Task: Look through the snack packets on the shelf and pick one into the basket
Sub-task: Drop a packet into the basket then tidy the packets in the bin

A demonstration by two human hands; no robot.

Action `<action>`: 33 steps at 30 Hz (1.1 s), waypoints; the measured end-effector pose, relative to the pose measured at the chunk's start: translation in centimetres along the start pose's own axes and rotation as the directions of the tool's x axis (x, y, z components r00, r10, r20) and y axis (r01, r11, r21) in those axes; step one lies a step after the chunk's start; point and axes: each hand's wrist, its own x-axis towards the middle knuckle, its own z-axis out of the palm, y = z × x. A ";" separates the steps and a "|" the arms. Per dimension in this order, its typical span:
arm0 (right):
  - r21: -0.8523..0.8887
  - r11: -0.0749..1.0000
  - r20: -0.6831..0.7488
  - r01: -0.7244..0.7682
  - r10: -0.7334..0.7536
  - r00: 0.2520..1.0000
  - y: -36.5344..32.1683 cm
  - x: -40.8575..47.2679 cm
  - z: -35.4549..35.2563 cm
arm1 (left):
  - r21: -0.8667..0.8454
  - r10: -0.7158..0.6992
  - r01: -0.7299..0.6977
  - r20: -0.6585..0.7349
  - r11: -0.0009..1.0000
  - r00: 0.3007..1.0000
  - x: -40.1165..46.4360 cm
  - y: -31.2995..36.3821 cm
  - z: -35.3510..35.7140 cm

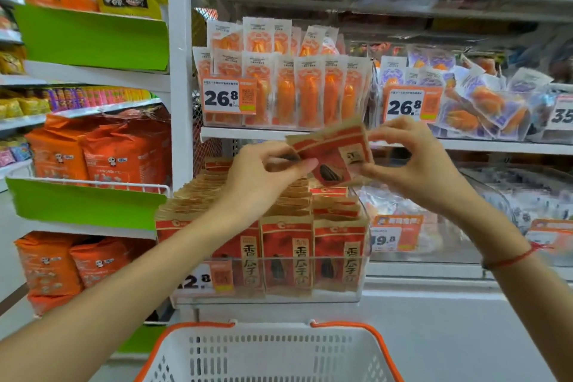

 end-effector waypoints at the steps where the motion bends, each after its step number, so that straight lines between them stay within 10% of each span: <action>1: -0.043 0.999 -0.023 0.009 -0.010 1.000 0.9 0.3 0.3 | 0.061 0.008 -0.009 0.022 0.998 1.000 0.6 -0.4 0.3; 9: -0.153 0.987 -0.271 0.044 -0.085 0.959 7.4 2.6 4.9 | 0.445 0.007 -0.018 0.027 0.895 1.000 5.8 -4.0 3.5; 16: 0.119 0.993 -0.327 0.010 0.030 0.945 10.6 4.2 8.8 | 0.624 0.121 -0.157 0.101 0.765 0.988 7.6 -6.3 3.8; 33: 0.076 0.970 -0.229 -0.229 0.240 0.943 11.7 5.3 10.6 | 0.635 -0.229 0.137 0.066 0.760 0.971 10.8 -8.8 5.4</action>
